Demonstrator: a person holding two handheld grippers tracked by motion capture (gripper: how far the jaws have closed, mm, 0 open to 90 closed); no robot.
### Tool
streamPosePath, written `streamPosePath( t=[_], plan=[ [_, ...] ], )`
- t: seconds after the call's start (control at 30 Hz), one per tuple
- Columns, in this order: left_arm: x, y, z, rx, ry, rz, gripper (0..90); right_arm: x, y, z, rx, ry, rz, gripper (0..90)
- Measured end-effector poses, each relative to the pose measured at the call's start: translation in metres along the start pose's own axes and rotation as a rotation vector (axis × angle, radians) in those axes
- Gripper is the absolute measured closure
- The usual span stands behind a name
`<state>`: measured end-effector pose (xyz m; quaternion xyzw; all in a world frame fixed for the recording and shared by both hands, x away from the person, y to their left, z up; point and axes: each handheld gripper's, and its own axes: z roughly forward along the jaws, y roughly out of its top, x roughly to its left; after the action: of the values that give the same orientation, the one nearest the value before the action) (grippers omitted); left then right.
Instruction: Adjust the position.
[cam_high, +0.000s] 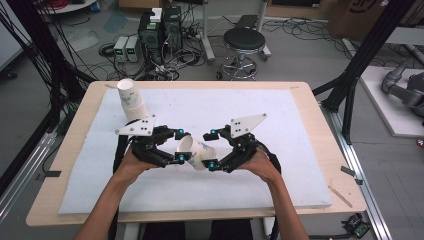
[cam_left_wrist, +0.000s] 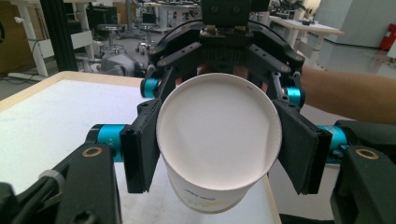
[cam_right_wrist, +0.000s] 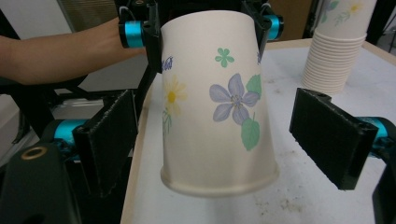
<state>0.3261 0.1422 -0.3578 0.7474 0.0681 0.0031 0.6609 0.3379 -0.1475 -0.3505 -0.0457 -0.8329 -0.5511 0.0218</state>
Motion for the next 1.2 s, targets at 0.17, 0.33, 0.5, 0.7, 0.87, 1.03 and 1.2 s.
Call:
streamPosePath(
  t=[0.17,0.33,0.5,0.7,0.87,1.03,1.2],
  plan=[
    [0.0,0.002,-0.001,-0.003,-0.002,0.003,36.7,-0.001,-0.001,0.01,0.013,0.031,-0.011,15.5],
    [-0.001,0.003,0.0,-0.003,-0.007,0.001,36.7,-0.002,-0.001,0.015,0.017,0.045,-0.006,15.5],
    [-0.002,0.006,0.002,-0.008,-0.013,0.007,36.7,-0.002,-0.002,0.022,0.035,0.054,-0.014,15.5],
    [-0.004,0.008,0.001,-0.008,-0.018,0.009,36.7,-0.003,-0.003,0.027,0.041,0.055,-0.015,15.5],
    [-0.004,0.008,-0.001,-0.007,-0.018,0.012,36.7,-0.004,-0.003,0.027,0.048,0.061,-0.015,18.6],
    [-0.004,0.008,-0.001,-0.008,-0.021,0.012,36.7,-0.004,-0.004,0.027,0.059,0.069,-0.019,21.7],
    [-0.004,0.008,-0.003,-0.009,-0.019,0.011,36.8,-0.004,-0.003,0.026,0.061,0.071,-0.041,30.3]
  ],
)
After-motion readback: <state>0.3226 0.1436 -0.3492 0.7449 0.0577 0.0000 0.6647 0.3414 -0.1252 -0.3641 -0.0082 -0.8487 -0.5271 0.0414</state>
